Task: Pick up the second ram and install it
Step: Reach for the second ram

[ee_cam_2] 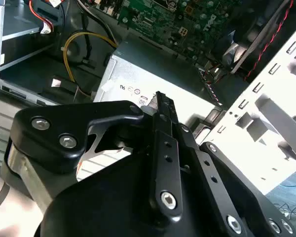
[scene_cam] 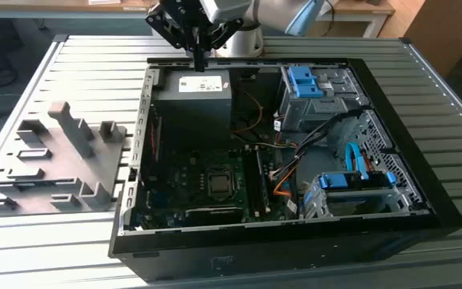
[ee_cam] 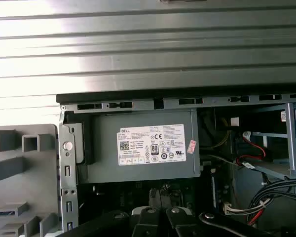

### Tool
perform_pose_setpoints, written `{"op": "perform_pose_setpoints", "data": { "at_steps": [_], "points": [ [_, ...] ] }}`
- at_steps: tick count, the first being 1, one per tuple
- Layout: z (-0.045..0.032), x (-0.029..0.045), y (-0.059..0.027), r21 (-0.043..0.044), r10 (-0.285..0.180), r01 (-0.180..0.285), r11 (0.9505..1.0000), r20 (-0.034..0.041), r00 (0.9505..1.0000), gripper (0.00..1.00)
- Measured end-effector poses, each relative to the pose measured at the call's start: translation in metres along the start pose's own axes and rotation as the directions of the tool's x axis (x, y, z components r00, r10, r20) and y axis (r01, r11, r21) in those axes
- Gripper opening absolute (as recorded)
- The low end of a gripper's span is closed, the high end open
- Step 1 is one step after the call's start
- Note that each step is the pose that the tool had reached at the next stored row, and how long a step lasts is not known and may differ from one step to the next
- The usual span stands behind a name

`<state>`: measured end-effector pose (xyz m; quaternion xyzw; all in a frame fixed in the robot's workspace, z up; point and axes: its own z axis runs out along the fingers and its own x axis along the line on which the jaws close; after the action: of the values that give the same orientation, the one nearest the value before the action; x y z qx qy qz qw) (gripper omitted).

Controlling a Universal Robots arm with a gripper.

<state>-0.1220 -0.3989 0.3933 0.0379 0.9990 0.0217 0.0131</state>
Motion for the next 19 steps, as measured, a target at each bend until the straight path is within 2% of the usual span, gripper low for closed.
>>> {"op": "perform_pose_setpoints", "data": {
  "at_steps": [6, 16, 19],
  "points": [
    [-0.0001, 0.0018, -0.0002, 0.0002, 0.0, 0.0, 1.0, -0.0001, 1.0, 0.1],
    [-0.001, 0.0408, -0.0031, 0.0, 0.0, 0.0, 1.0, 0.0004, 1.0, 0.1],
    [-0.0012, 0.0495, -0.0037, 0.0, 0.0, 0.0, 1.0, 0.0003, 1.0, 0.1]
  ]
}}
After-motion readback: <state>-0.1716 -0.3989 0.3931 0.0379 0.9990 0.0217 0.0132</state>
